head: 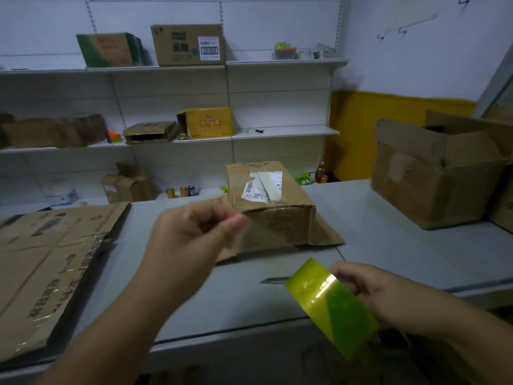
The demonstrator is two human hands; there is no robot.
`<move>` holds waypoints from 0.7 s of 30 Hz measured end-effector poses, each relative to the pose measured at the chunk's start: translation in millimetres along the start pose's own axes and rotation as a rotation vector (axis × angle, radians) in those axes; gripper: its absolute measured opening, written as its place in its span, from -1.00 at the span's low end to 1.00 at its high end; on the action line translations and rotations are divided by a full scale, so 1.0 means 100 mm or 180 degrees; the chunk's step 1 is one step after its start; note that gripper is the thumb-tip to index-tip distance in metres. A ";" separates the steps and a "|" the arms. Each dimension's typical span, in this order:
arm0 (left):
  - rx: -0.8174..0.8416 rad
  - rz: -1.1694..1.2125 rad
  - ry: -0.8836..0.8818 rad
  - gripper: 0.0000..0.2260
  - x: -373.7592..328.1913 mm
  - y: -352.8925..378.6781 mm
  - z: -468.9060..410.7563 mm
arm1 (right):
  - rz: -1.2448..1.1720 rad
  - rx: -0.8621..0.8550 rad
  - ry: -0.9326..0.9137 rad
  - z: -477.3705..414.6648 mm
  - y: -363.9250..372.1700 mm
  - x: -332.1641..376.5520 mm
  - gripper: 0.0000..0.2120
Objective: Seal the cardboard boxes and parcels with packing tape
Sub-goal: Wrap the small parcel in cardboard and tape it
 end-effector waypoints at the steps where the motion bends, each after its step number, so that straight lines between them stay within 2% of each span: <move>1: -0.0031 -0.0003 -0.0007 -0.76 -0.02 -0.06 -0.04 | -0.0057 0.0141 0.0286 -0.02 0.00 -0.09 -0.77; 2: 0.0037 -0.0016 -0.0033 -0.75 -0.04 -0.06 -0.07 | -0.0023 0.0262 0.0400 -0.03 0.01 -0.13 -0.75; 4: 0.0405 -0.0125 -0.0135 -0.78 -0.10 0.06 -0.12 | 0.0356 0.0314 0.0159 -0.07 0.04 -0.05 -0.69; 6: 0.0834 -0.0273 -0.0174 -0.73 -0.20 0.22 -0.16 | 0.0418 0.0032 -0.0127 -0.13 0.05 0.07 -0.63; 8: 0.1103 -0.0437 -0.0121 -0.62 -0.31 0.31 -0.22 | 0.0369 -0.0240 -0.0349 -0.15 0.06 0.14 -0.69; 10: 0.1286 -0.0602 -0.0082 -0.65 -0.38 0.36 -0.28 | 0.0559 -0.0430 -0.0475 -0.19 0.06 0.17 -0.71; 11: 0.1353 -0.0671 -0.0063 -0.70 -0.40 0.39 -0.30 | 0.0434 -0.0581 -0.0522 -0.18 0.03 0.21 -0.69; 13: 0.1439 -0.0764 0.0010 -0.76 -0.45 0.45 -0.31 | -0.0340 -0.0723 -0.0856 -0.15 -0.02 0.33 -0.80; 15: 0.1425 -0.0773 0.0072 -0.77 -0.49 0.48 -0.34 | -0.0551 -0.0489 -0.1241 -0.08 0.04 0.54 -0.53; 16: 0.1369 -0.0749 0.0085 -0.79 -0.50 0.48 -0.36 | -0.0427 -0.0298 -0.1233 -0.10 0.14 0.57 -0.41; 17: 0.1285 -0.0714 0.0086 -0.84 -0.49 0.46 -0.40 | -0.0316 -0.0086 -0.1161 -0.11 0.23 0.59 -0.37; 19: 0.1147 -0.0688 0.0086 -0.91 -0.45 0.39 -0.46 | -0.0201 0.0279 -0.1066 -0.12 0.36 0.59 -0.51; 21: 0.1103 -0.0648 0.0061 -0.90 -0.38 0.32 -0.51 | -0.0310 0.0384 -0.1134 -0.10 0.36 0.64 -0.63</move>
Point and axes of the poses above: each hand's wrist, its own z-axis away from the middle knuckle, its own y-axis out of the palm, x = y × z, the point moved 9 cm from there along -z, towards the middle knuckle, and after that the axes turned 7 degrees about y, right-handed, at the moved point
